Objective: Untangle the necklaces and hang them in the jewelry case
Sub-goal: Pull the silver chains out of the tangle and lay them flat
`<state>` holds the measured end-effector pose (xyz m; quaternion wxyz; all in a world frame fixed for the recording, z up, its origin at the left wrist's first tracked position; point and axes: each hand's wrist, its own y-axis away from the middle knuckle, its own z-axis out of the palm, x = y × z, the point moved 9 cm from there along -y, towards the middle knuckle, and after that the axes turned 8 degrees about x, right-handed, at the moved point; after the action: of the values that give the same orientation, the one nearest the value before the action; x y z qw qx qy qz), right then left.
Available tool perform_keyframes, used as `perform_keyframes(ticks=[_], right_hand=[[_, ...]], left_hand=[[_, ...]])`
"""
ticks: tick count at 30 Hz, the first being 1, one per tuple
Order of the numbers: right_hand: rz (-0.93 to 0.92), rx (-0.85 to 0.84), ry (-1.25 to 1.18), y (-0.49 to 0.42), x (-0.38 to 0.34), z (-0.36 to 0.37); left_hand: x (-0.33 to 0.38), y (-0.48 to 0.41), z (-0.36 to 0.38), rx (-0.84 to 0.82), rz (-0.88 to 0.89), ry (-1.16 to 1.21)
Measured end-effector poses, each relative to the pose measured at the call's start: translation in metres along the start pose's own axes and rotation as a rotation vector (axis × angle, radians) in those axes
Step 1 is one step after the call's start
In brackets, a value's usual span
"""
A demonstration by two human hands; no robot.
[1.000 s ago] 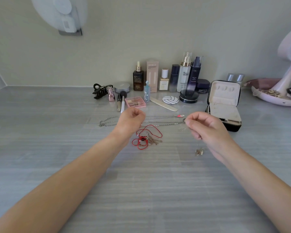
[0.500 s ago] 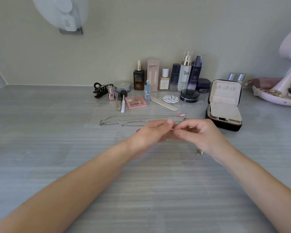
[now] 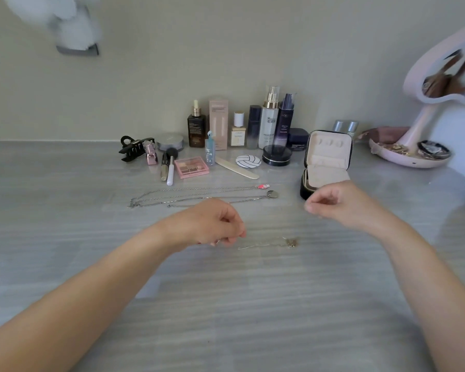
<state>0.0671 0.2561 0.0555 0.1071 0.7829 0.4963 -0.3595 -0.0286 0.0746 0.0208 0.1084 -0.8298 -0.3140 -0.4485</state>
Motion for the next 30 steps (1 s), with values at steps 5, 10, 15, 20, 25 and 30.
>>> perform_keyframes(ticks=[5, 10, 15, 20, 25, 30], right_hand=[[-0.011, -0.196, 0.231, 0.009, 0.001, 0.028], [-0.083, -0.281, 0.319, 0.017, -0.01, 0.05], [-0.152, -0.2, 0.359, 0.016, -0.017, 0.049], [-0.181, -0.126, 0.076, 0.017, -0.038, 0.046], [-0.18, -0.091, -0.235, 0.025, -0.062, 0.044], [-0.054, -0.023, -0.478, 0.027, -0.065, 0.046]], left_hand=[[0.004, 0.003, 0.0, 0.033, 0.039, -0.165], [0.008, 0.004, -0.014, 0.189, 0.082, -0.377], [0.016, 0.007, -0.017, 0.246, 0.107, -0.407], [0.023, 0.006, -0.008, 0.276, 0.188, -0.185], [0.022, 0.006, 0.013, 0.19, 0.185, 0.131], [0.018, 0.006, 0.025, 0.05, 0.117, 0.445]])
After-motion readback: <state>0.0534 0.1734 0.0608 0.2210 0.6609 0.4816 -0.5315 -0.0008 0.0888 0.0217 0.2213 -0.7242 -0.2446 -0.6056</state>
